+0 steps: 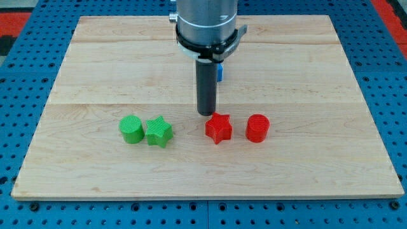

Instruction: Point your arm at the bottom left of board

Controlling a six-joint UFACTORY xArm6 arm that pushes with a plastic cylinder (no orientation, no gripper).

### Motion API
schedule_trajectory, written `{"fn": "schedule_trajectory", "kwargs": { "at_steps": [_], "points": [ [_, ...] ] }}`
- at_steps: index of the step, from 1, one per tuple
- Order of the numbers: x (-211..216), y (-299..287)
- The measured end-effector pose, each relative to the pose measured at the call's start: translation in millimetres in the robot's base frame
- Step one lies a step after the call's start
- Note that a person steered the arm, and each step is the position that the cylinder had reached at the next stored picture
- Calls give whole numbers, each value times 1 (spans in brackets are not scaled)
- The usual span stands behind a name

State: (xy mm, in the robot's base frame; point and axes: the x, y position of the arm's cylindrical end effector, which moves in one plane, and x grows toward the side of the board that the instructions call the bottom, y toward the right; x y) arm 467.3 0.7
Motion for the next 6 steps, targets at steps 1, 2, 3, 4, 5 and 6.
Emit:
{"fn": "schedule_trajectory", "kwargs": {
  "at_steps": [1, 2, 3, 4, 5, 6],
  "points": [
    [16, -8],
    [-2, -12],
    [-46, -80],
    [-56, -206],
    [10, -296],
    [114, -294]
  ]
}}
